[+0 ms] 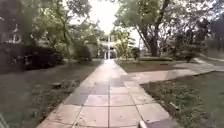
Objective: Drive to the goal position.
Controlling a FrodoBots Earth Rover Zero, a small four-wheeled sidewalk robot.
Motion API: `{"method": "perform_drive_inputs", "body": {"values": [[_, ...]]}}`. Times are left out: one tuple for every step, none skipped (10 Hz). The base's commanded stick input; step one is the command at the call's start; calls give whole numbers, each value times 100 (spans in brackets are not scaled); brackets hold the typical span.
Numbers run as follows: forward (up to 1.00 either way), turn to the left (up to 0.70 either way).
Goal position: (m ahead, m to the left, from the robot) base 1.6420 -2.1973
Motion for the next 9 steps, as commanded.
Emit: {"method": "perform_drive_inputs", "body": {"values": [[100, 0], [100, 0], [100, 0], [100, 0], [100, 0], [100, 0], [100, 0], [100, 0], [100, 0]]}}
